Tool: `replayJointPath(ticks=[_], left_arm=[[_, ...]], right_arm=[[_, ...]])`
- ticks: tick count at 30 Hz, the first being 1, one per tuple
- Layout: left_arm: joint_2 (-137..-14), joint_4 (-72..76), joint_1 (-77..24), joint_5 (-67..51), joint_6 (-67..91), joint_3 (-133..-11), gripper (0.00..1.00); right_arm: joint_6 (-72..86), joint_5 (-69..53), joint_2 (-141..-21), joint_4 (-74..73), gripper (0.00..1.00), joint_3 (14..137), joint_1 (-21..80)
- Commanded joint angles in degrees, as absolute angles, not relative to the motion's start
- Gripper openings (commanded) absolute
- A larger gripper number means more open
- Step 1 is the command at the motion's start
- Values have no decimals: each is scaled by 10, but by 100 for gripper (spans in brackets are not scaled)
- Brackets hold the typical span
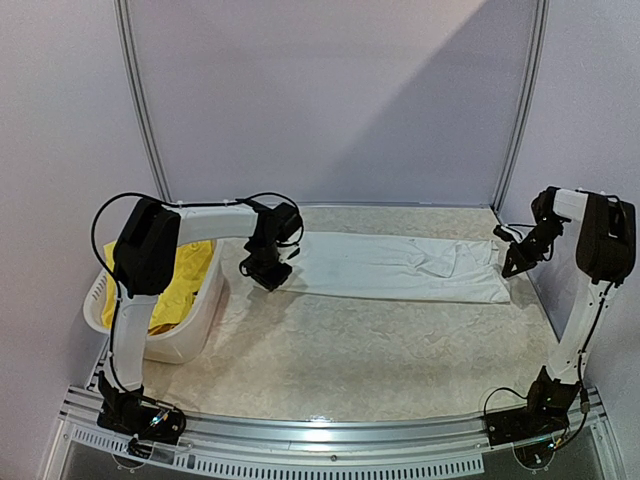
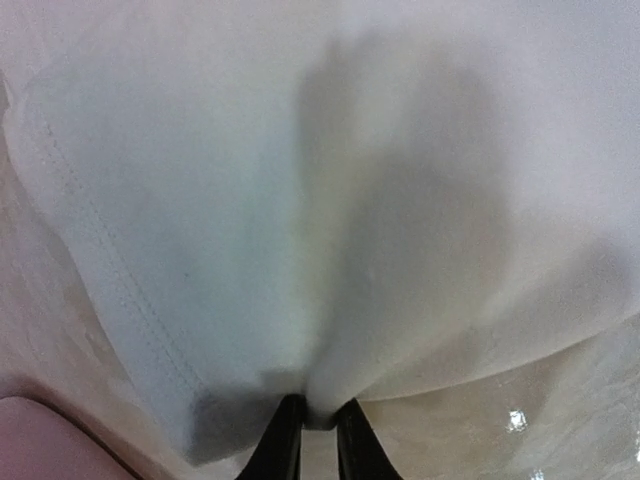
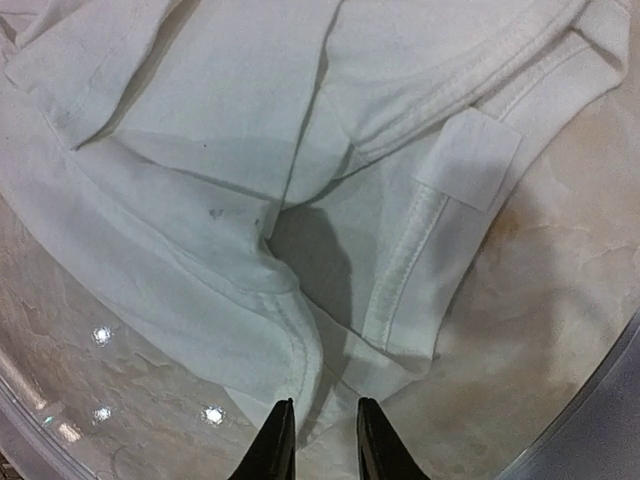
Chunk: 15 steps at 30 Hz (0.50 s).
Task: Fold and stack the mixed laundry pile
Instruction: Smooth out the rectangle-folded T-shirt at the center of the board.
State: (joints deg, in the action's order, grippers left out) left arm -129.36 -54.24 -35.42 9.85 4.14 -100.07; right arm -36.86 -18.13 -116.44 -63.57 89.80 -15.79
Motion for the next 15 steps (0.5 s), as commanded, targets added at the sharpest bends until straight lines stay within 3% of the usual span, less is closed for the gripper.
replayJointPath(ticks=[1, 7, 15], left_arm=[[-1286, -574, -342, 108, 39, -994, 17], [-1266, -568, -341, 104, 37, -1005, 22], [-1297, -555, -328, 76, 57, -1052, 25]], right_arm=[[-363, -154, -1094, -628, 23, 844, -161], [-379, -211, -1048, -629, 23, 794, -161], [-369, -234, -1096, -585, 21, 793, -161]])
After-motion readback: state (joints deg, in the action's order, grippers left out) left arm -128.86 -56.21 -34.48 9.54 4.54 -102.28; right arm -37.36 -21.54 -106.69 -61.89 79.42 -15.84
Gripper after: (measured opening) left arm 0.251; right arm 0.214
